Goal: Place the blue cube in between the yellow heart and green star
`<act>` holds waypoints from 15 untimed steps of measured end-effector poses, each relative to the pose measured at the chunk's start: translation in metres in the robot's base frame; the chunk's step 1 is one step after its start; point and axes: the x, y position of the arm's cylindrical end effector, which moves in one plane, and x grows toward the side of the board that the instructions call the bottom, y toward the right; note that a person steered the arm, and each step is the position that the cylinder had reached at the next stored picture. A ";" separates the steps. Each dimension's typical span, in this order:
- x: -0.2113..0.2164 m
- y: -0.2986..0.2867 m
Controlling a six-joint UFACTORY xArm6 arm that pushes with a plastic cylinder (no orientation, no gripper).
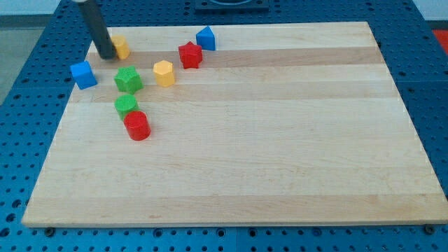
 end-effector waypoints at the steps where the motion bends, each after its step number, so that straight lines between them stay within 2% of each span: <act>1: -0.004 0.000; 2: -0.026 0.019; 3: -0.028 0.017; 4: -0.051 -0.054; 6: -0.039 -0.055; 7: 0.003 -0.055; 9: 0.033 -0.055; 11: 0.137 -0.055; 12: 0.153 -0.055; 13: 0.189 -0.053; 14: 0.194 -0.049; 15: 0.169 -0.033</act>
